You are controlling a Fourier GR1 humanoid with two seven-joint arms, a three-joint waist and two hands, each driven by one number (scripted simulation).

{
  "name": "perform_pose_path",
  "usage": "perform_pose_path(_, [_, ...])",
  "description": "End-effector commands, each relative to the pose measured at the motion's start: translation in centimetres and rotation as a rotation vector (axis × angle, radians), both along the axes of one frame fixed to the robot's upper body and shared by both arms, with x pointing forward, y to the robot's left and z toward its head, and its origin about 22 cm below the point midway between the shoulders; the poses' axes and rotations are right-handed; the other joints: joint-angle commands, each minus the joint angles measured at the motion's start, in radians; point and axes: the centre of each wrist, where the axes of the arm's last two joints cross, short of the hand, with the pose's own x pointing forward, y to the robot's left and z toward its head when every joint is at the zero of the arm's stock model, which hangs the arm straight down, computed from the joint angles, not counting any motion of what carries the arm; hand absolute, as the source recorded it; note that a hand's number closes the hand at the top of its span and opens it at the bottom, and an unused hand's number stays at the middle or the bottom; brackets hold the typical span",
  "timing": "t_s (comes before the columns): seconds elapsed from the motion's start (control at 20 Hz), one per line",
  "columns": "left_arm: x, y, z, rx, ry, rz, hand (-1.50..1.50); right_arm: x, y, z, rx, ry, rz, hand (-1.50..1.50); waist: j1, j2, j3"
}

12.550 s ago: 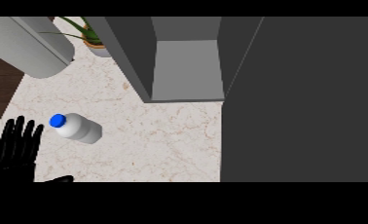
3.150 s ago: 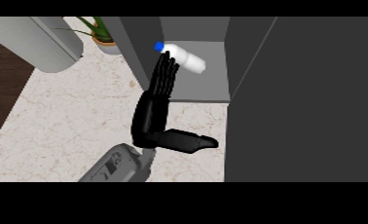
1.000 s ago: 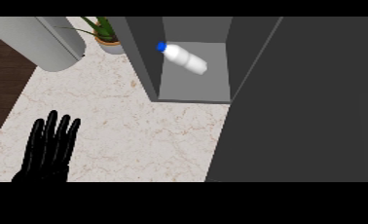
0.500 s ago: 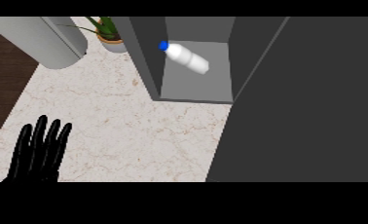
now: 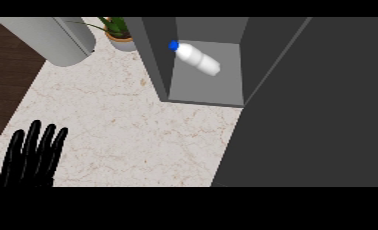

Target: Pick up the bottled water, place it into the cabinet and close the cabinet

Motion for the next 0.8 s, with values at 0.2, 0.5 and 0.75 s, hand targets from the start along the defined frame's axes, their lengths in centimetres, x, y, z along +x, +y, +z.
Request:
perform_pose_path(0.2, [-0.3,0.3,0.2,-0.019,-0.001,-0.018,-1.5,1.4,3.1,-0.4,0.19,0.109,-0.091,1.5,0.026,0.014,0.0])
perform_pose_path(0.5, [0.1,0.9,0.8,0.003,-0.021,-0.049,-1.5,1.7,3.9,-1.5,0.172,0.235,0.016,1.5,0.06,0.032,0.0])
perform_pose_path(0.75, [0.0,0.6,1.2,-0.003,-0.042,-0.099,-1.5,1.6,4.6,-4.1,0.153,0.489,0.199,1.5,0.111,0.055,0.0])
